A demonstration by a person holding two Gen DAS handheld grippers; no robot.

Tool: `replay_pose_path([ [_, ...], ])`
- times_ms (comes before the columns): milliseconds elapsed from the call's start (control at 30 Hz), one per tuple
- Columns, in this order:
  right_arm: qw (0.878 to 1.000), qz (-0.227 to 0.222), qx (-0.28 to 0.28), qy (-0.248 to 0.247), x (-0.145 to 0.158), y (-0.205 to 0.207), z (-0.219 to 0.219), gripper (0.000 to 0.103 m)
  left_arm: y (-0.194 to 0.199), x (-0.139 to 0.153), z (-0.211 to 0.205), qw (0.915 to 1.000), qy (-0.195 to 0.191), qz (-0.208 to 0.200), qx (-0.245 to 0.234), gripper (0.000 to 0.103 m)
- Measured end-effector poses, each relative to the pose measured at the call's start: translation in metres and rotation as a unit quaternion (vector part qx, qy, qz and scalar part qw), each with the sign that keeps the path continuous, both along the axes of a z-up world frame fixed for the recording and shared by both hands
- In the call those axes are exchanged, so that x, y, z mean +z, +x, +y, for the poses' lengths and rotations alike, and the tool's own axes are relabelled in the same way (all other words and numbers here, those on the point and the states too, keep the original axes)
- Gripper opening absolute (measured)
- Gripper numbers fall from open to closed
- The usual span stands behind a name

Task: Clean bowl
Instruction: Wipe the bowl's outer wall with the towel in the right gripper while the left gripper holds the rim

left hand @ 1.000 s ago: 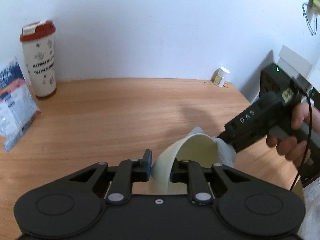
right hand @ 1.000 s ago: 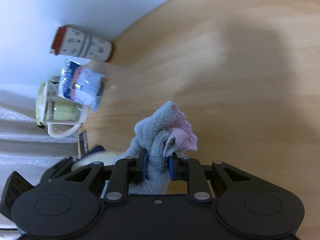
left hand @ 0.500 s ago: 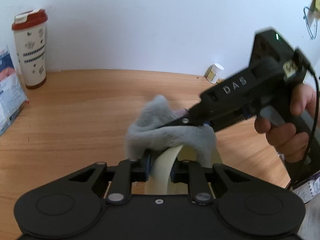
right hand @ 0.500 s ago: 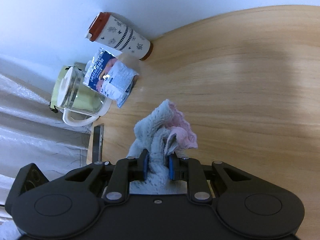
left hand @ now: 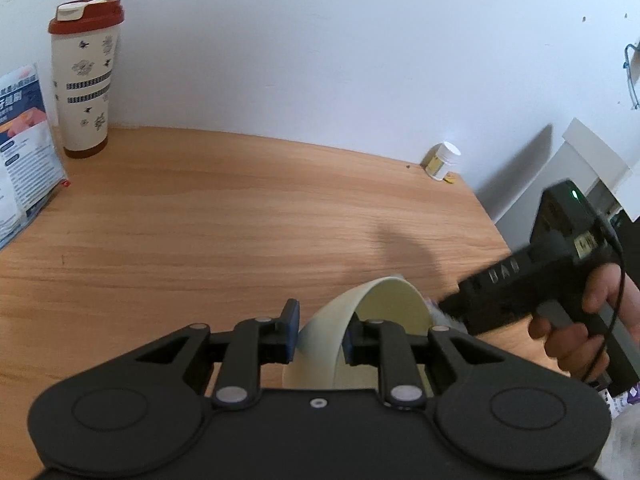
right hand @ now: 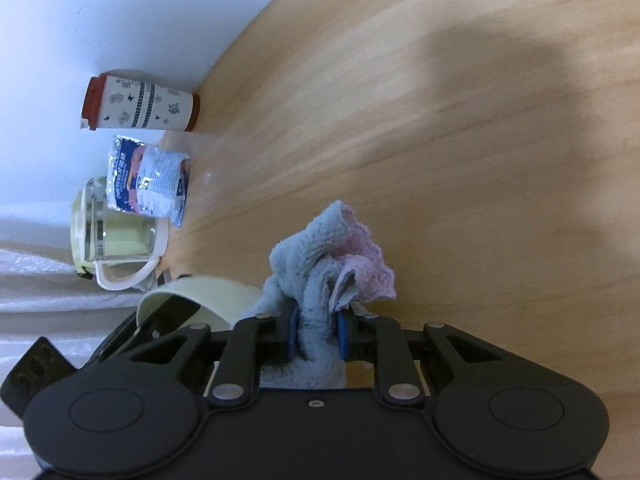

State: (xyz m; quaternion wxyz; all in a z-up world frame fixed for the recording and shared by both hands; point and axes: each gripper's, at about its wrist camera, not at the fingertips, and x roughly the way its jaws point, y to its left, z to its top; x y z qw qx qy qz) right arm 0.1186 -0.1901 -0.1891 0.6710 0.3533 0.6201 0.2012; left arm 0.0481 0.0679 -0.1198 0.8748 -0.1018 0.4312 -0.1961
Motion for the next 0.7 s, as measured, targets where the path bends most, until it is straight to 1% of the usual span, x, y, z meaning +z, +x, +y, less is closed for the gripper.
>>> replay_pose_path([
  [67,1.000,-0.012,-0.003,0.003,0.007,0.006,0.000,0.023,0.001,0.001,-0.006,0.9998,0.006,-0.004,-0.020,0.020],
  [167,0.999,-0.040,0.015,0.018,0.028,0.019,0.012,0.023,-0.001,0.003,-0.016,0.9989,0.015,-0.008,-0.043,0.020],
  [233,0.997,-0.057,0.043,0.020,0.037,0.024,0.028,0.023,-0.001,0.003,-0.020,0.9985,0.019,-0.009,-0.050,0.019],
  [300,0.995,-0.072,0.071,0.010,0.044,0.024,0.044,0.023,0.001,0.003,-0.018,0.9986,0.019,-0.007,-0.049,0.019],
  [367,0.994,-0.076,0.081,0.003,0.045,0.023,0.049,0.022,0.002,0.001,-0.015,0.9989,0.015,-0.001,-0.045,0.020],
  [433,0.995,-0.066,0.074,0.008,0.037,0.022,0.047,0.022,0.001,0.001,-0.013,0.9989,0.014,0.001,-0.046,0.020],
  [600,0.999,-0.033,0.031,0.012,0.019,0.015,0.020,0.022,0.004,0.000,-0.006,0.9992,0.008,0.000,-0.039,0.020],
  [700,1.000,0.002,0.001,0.013,0.001,0.003,-0.002,0.023,0.010,0.000,0.000,0.9996,0.002,0.004,-0.026,0.020],
])
